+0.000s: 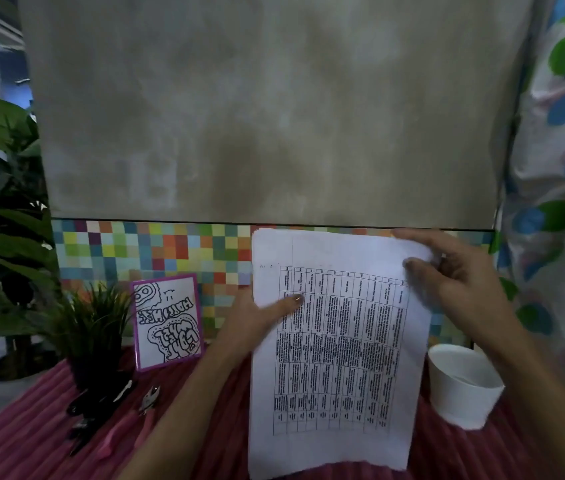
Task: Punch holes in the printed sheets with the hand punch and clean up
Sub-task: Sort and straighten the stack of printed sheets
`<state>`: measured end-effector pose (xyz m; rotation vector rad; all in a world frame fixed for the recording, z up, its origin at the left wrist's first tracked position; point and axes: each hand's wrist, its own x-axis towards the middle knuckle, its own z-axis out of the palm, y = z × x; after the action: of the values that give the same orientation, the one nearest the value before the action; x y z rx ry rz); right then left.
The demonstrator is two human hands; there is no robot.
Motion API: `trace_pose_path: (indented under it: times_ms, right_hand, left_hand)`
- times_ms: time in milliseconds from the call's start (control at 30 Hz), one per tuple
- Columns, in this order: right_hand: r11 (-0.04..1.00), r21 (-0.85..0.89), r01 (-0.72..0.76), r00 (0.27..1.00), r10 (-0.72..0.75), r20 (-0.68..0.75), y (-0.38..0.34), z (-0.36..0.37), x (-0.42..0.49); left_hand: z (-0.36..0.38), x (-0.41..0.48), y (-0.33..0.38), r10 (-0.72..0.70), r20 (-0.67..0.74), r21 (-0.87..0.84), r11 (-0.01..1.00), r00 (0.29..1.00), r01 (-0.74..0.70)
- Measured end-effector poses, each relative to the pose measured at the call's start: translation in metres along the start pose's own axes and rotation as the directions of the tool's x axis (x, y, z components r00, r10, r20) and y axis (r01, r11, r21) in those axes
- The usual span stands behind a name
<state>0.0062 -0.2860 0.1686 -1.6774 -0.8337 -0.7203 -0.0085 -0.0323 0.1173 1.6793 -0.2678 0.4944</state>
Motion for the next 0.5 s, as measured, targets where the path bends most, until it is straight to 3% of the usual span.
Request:
trace_pose_path:
  times_ms: [67,133,233,400,500]
  right_hand:
    - [0.970,0.219,-0.104,0.987,0.127,-0.094,0.010,0.007,-0.010]
    - [0.887,0.373,-0.272,0.951,0.306,-0.034,0.030,0.018,-0.030]
    - [0.819,0.356,-0.450,0.883,0.466,0.045,0.058,0.042,-0.056]
    - [0.893,0.283,-0.351,0.914,0.392,-0.102,0.056,0.047,-0.046]
    - [0.892,0.281,-0.353,0.914,0.393,-0.102,0.060,0.049,-0.053]
  left_hand:
    - [0.003,-0.006,-0.012,0.008,-0.028,-0.063,0.998,1.000,-0.010]
    - [0.001,-0.007,-0.021,0.004,-0.091,-0.142,0.990,0.996,-0.017]
    - [0.001,-0.008,-0.027,-0.025,-0.111,-0.114,0.993,0.993,0.012]
    - [0.007,-0.006,-0.009,0.117,-0.199,-0.098,0.985,0.973,-0.139]
    - [0.005,-0.010,-0.018,0.094,-0.196,-0.083,0.990,0.976,-0.112]
